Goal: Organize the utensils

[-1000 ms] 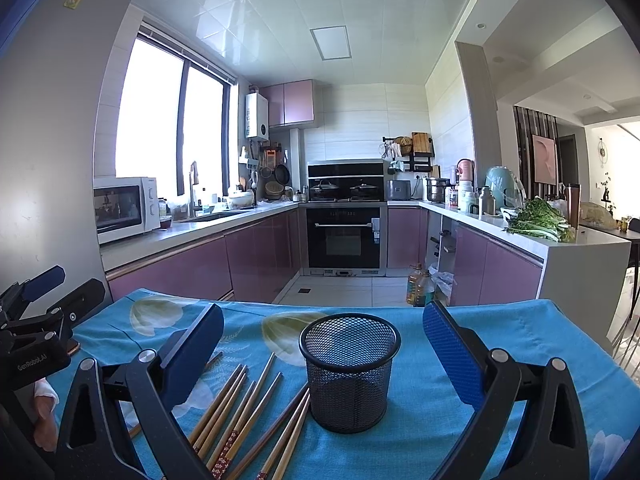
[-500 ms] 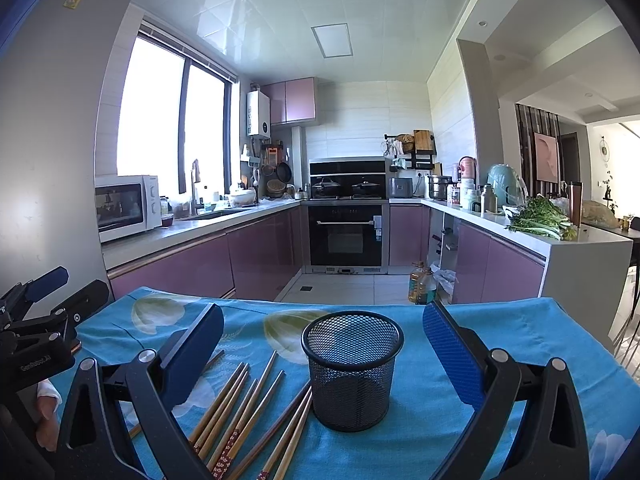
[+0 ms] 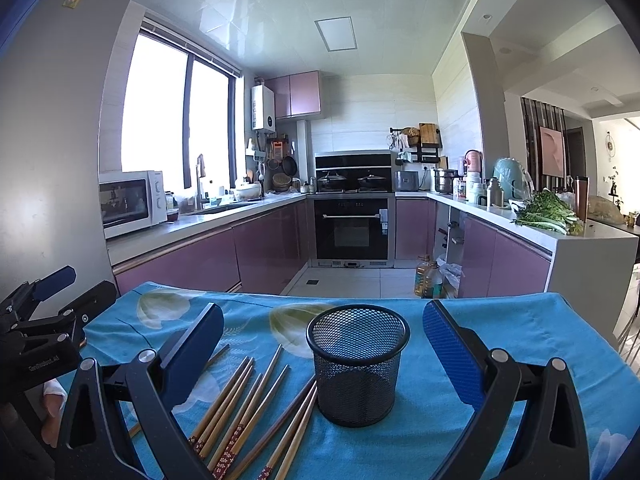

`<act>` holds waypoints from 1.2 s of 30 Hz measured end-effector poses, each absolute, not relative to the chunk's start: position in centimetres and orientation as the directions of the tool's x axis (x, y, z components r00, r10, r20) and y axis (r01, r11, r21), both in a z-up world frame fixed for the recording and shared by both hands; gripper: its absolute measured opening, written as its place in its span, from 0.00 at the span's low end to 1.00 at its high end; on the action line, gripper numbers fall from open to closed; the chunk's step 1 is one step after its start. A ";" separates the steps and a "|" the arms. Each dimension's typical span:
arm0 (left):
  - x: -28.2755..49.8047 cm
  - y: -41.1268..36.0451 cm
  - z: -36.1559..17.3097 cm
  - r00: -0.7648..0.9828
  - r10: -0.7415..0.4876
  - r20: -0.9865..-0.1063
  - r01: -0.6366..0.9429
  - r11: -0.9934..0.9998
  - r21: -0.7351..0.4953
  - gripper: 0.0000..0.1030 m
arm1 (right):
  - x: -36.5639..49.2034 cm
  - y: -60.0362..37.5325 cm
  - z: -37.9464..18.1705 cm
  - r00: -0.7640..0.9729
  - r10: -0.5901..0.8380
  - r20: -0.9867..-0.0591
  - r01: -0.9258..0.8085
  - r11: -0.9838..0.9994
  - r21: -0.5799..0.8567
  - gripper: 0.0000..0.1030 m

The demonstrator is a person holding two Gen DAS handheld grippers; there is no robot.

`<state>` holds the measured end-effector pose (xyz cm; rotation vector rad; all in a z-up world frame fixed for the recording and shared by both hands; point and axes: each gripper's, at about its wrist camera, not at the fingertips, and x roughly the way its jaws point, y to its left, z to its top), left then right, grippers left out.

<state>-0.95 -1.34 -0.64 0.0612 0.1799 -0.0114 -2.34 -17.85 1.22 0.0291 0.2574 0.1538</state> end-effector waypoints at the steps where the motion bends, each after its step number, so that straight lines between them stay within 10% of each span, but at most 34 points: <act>1: -0.7 -1.2 -0.7 0.982 -0.007 -0.187 0.020 0.998 0.063 0.95 | -2.1 -17.9 1.1 0.949 0.166 -0.269 -0.159 0.986 0.048 0.94; 9: 2.5 -0.4 -2.7 0.935 -0.013 -0.355 0.049 0.995 0.092 0.95 | -0.4 -17.4 -1.9 0.843 0.240 -0.482 -0.246 0.968 0.053 0.91; 18: 6.0 -1.1 -6.4 0.832 -0.079 -0.548 0.173 0.977 0.122 0.85 | 2.7 -17.5 -6.4 0.668 0.211 -0.714 -0.228 0.971 0.073 0.48; 36: 12.6 -3.1 -11.8 0.595 -0.184 -0.782 0.304 0.953 0.007 0.37 | 4.8 -16.0 -7.6 0.565 0.210 -0.798 -0.284 0.957 0.051 0.35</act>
